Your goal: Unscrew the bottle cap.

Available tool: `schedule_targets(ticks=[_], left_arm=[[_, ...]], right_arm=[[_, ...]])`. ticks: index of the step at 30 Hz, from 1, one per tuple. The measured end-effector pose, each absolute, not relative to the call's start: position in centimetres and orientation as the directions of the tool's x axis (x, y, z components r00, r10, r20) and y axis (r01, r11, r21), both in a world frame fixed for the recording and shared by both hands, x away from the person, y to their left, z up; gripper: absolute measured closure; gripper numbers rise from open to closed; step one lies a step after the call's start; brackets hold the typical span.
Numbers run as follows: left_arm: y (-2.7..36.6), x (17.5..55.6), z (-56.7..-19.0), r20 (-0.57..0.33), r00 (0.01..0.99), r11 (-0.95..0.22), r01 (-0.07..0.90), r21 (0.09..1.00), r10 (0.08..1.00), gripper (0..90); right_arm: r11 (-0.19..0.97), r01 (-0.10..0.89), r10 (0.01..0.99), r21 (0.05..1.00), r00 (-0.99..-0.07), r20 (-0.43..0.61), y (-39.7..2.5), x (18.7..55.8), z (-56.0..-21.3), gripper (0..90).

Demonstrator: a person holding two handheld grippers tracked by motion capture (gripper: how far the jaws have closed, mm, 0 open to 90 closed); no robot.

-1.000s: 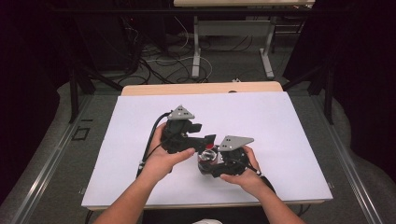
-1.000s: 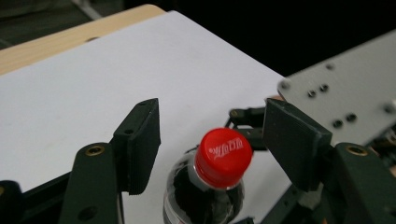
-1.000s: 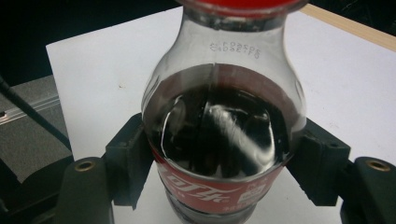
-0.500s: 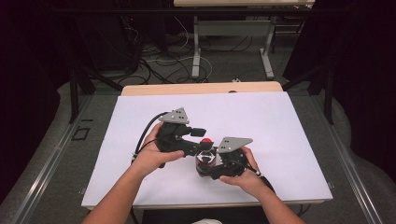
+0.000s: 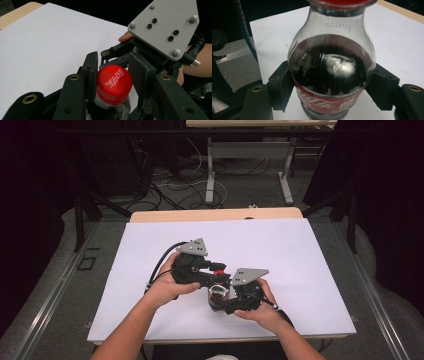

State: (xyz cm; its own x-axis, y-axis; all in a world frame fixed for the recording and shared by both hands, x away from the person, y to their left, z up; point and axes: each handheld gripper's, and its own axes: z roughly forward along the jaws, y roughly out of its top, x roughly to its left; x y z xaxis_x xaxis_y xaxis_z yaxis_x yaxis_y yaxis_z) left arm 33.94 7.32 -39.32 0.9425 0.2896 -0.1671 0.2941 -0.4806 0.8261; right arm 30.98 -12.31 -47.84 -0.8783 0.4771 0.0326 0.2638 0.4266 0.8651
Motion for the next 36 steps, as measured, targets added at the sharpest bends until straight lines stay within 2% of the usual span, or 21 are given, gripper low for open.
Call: schedule_targets(ticks=[9, 17, 23, 31, 36], left_arm=[[6.7, 33.4, -39.4, -0.136, 0.911, -0.467, 0.322, 0.823, 0.389, 61.8], [5.1, 32.0, -39.1, -0.112, 0.819, -0.423, 0.401, 0.813, 0.562, 61.8], [4.1, 31.2, -38.9, -0.137, 0.705, -0.353, 0.501, 0.79, 0.696, 61.8], [3.4, 30.8, -39.1, -0.132, 0.644, -0.308, 0.523, 0.795, 0.754, 61.7], [3.5, 31.0, -39.1, -0.15, 0.658, -0.302, 0.521, 0.798, 0.738, 60.6]], right_arm=[[0.426, 0.292, 0.511, 0.856, -0.859, 0.038, -12.4, 31.1, -48.0, 29.9], [0.41, 0.306, 0.539, 0.859, -0.841, 0.043, -12.5, 31.2, -48.0, 29.9], [0.411, 0.313, 0.555, 0.856, -0.831, 0.038, -12.5, 31.2, -48.1, 29.9], [0.41, 0.313, 0.575, 0.857, -0.818, 0.024, -12.5, 31.3, -48.2, 29.9], [0.4, 0.322, 0.575, 0.858, -0.817, 0.039, -12.6, 31.3, -48.2, 29.9]])
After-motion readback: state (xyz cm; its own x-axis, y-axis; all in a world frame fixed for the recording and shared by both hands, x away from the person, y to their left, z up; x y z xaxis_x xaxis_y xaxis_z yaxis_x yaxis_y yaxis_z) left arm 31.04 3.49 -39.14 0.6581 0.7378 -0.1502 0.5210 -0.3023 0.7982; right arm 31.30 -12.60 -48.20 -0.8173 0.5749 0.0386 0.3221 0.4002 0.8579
